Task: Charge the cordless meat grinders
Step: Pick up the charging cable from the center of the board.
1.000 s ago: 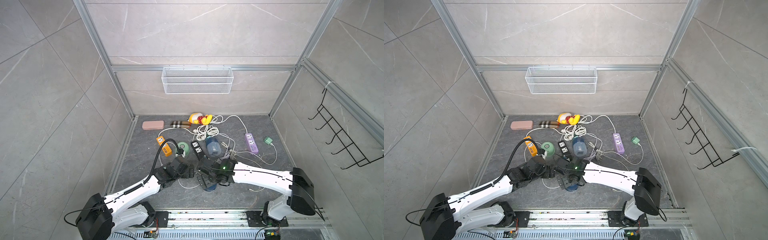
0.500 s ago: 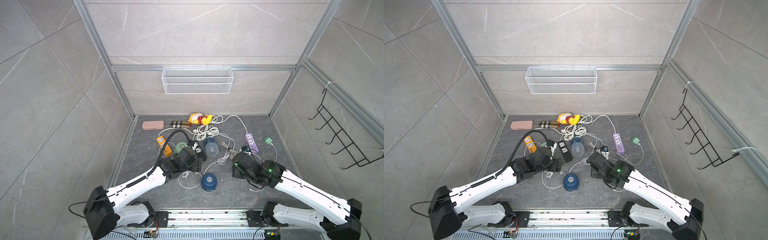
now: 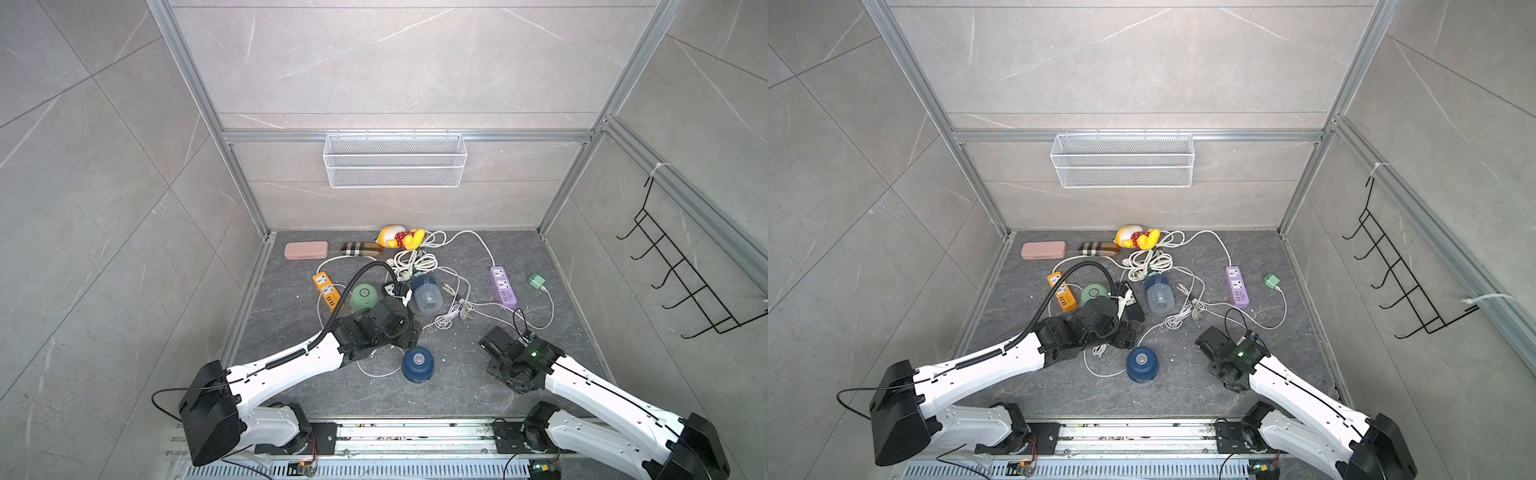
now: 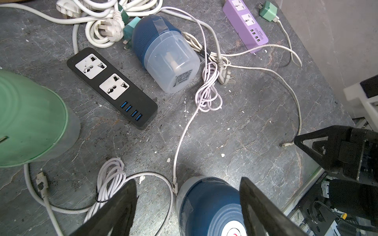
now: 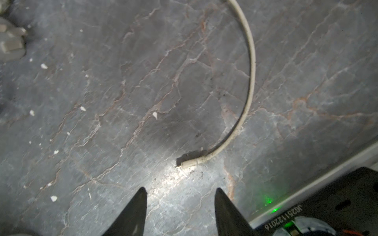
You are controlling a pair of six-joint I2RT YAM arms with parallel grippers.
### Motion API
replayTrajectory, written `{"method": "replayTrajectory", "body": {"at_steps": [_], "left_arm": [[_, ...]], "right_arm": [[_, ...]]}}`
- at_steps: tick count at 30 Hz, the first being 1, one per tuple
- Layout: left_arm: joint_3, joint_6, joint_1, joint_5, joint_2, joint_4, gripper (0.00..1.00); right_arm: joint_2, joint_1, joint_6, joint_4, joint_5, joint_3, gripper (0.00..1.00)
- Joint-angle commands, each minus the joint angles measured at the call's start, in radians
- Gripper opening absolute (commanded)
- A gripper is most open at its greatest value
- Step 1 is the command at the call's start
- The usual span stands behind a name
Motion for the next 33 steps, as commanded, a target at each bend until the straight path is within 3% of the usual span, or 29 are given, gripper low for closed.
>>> {"method": "replayTrajectory", "body": {"at_steps": [1, 13, 23, 33], "left_arm": [[-0.013, 0.028, 0.000, 0.007, -0.009, 0.036, 0.79], [-0.048, 0.019, 0.000, 0.029, 0.001, 0.076, 0.80], [-0.071, 0.018, -0.001, 0.024, -0.014, 0.079, 0.80], [-0.068, 0.021, 0.001, 0.024, -0.023, 0.079, 0.80]], "right_arm": [[-0.036, -0.034, 0.124, 0.000, -0.006, -0.038, 0.50], [-0.041, -0.162, 0.309, 0.160, -0.142, -0.178, 0.44], [0.020, -0.194, 0.340, 0.241, -0.145, -0.211, 0.35], [0.013, -0.206, 0.333, 0.263, -0.143, -0.238, 0.20]]}}
